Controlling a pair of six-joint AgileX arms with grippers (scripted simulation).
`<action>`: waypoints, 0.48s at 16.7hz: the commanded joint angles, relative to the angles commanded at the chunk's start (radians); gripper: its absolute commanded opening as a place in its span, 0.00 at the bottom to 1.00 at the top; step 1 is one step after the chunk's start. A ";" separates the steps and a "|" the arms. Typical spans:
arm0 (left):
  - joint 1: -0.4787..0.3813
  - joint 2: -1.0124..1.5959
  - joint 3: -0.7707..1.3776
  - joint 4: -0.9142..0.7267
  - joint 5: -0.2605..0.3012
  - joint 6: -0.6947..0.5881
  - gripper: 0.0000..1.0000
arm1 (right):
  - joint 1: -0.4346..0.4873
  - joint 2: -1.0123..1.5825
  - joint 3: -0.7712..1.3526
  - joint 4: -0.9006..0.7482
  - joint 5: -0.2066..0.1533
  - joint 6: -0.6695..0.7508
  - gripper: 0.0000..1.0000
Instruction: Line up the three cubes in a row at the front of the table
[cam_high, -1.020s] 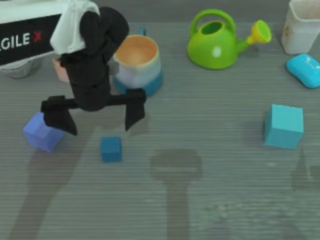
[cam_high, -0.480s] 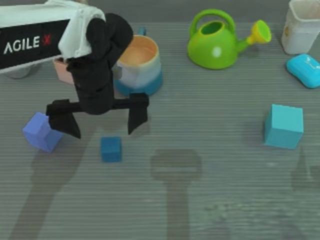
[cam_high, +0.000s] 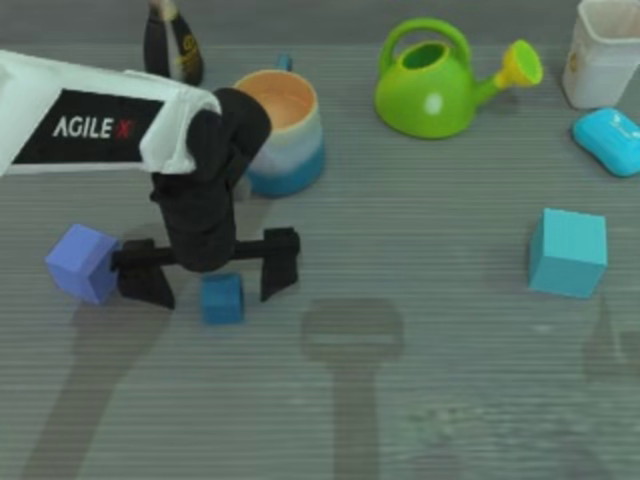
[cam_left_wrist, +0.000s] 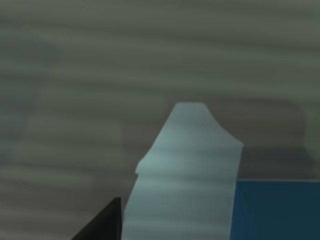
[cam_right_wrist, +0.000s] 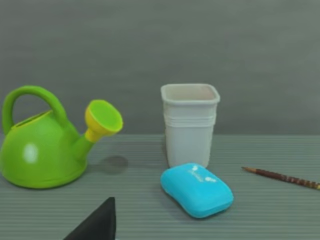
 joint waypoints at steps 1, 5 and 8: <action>0.000 0.000 0.000 0.001 0.000 0.000 1.00 | 0.000 0.000 0.000 0.000 0.000 0.000 1.00; 0.000 0.000 0.000 0.001 0.000 0.000 0.85 | 0.000 0.000 0.000 0.000 0.000 0.000 1.00; 0.000 0.000 0.000 0.001 0.000 0.000 0.62 | 0.000 0.000 0.000 0.000 0.000 0.000 1.00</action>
